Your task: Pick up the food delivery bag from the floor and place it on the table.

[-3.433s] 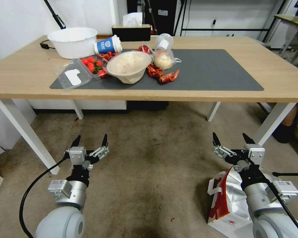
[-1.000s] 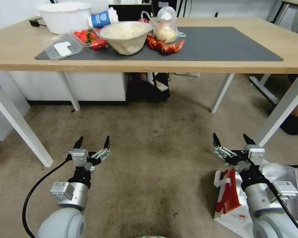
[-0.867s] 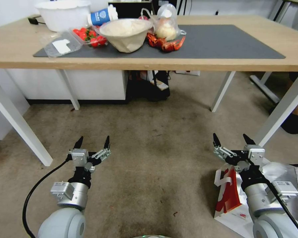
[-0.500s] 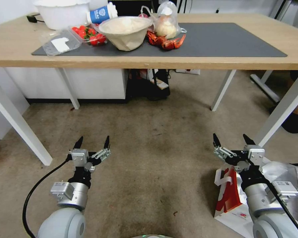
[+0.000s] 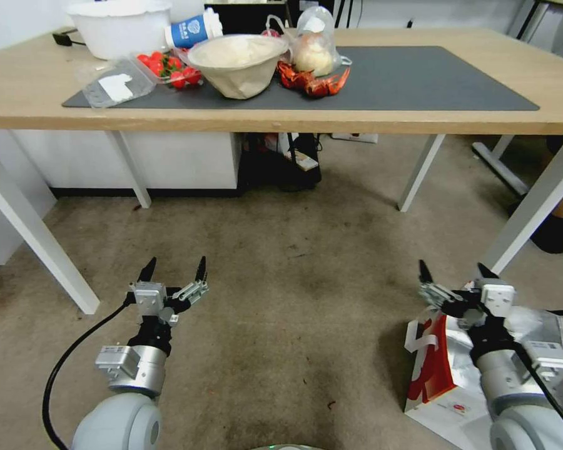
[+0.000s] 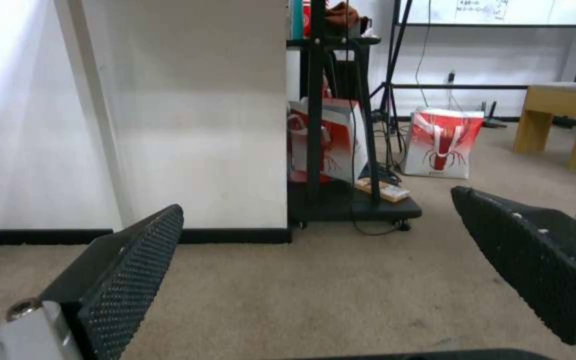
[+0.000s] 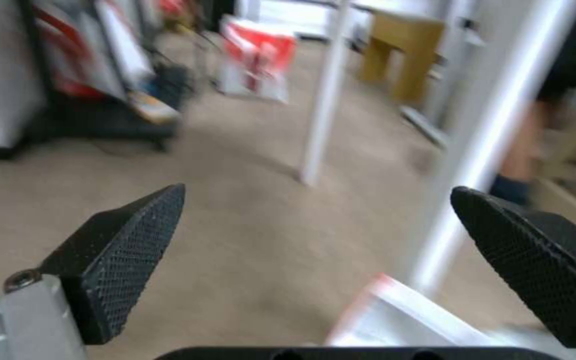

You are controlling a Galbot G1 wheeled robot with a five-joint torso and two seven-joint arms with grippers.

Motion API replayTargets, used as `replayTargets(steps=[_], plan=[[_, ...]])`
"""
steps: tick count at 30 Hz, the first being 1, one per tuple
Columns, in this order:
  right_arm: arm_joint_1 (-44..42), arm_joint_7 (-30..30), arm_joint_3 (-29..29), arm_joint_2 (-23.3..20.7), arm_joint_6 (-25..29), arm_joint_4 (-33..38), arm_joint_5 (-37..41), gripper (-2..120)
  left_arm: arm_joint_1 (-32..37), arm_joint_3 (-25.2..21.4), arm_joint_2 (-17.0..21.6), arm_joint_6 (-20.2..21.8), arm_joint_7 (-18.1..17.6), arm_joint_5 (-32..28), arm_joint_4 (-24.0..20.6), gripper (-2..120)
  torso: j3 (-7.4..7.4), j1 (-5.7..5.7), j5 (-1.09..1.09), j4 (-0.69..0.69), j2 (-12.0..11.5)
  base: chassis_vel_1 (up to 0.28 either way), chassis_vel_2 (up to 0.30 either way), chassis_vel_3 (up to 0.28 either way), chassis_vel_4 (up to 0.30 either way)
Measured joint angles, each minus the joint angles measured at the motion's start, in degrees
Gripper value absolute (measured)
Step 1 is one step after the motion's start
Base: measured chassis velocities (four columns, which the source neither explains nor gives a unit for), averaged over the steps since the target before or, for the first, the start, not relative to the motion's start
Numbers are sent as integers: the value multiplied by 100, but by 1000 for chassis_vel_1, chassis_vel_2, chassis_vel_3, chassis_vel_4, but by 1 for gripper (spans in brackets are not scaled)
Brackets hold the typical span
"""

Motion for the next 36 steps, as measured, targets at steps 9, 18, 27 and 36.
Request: replayTargets(steps=[9,18,27,36], plan=[[128,231,698,-435,-350,-854,380,100,31,-46,-50,-3,1,-1,0,100,0,2,0,0,7,0,0,0,0],[405,356,964,-683,-414,-1997,565,100,20,-40,-65,-4,9,1,36,100,0,3,0,0,12,0,0,0,0],[600,372,1200,-834,-529,-2595,713,100,6,-40,-45,-36,11,-1,79,100,0,3,0,0,16,0,0,0,0],[841,393,1000,-1004,-541,-3137,797,100,11,-29,-11,-65,14,-4,87,100,0,4,0,0,18,0,0,0,0]])
